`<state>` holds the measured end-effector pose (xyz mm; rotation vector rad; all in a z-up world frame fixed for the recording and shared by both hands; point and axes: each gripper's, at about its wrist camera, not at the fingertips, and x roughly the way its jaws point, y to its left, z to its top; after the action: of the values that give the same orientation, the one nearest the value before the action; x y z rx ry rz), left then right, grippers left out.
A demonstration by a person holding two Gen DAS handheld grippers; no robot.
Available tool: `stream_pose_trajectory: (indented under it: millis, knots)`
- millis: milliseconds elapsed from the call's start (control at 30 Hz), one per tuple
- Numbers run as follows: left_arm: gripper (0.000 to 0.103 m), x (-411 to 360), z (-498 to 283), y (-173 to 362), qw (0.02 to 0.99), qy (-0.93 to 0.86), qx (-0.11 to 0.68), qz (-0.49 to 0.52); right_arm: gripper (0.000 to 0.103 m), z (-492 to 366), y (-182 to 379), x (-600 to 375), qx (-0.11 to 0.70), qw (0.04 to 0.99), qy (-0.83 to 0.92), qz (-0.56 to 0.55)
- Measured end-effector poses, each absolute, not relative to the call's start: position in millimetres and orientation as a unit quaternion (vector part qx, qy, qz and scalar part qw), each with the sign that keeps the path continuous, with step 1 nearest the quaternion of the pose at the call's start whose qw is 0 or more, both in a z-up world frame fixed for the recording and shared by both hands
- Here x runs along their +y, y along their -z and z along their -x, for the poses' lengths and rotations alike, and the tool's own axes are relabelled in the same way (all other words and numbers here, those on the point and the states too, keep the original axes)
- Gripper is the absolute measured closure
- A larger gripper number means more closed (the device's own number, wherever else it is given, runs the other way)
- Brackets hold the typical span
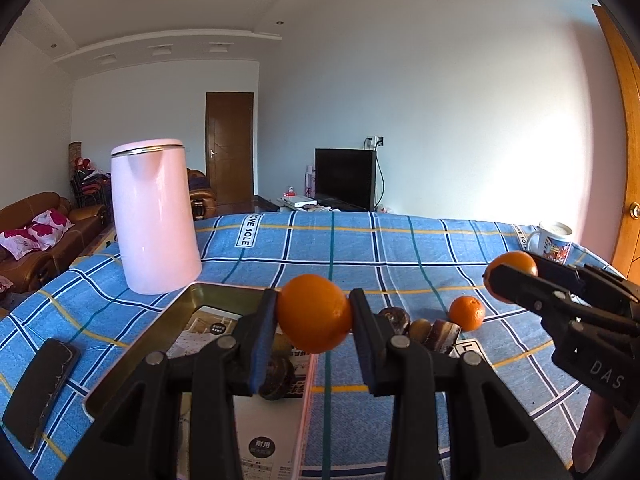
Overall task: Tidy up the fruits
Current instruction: 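Carry both held oranges over the tin box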
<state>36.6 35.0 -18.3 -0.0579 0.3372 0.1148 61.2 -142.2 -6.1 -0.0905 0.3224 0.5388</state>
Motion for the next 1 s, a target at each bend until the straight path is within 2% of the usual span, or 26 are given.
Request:
stream_pose_trajectory:
  millis: [267, 533, 1000]
  knots:
    - [0.065, 59, -31, 17, 0.981, -0.072, 0.174, 0.040, 0.063, -57, -3, -110, 0.160, 0.939, -0.299, 0.050]
    - [0.065, 118, -29, 17, 0.972, -0.118, 0.188, 0.076, 0.063, -58, -3, -66, 0.180, 0.918, -0.349, 0.053]
    - [0.065, 157, -54, 40, 0.954, -0.125, 0.256, 0.089, 0.063, -72, 41, 7, 0.268, 0.876, -0.390, 0.092]
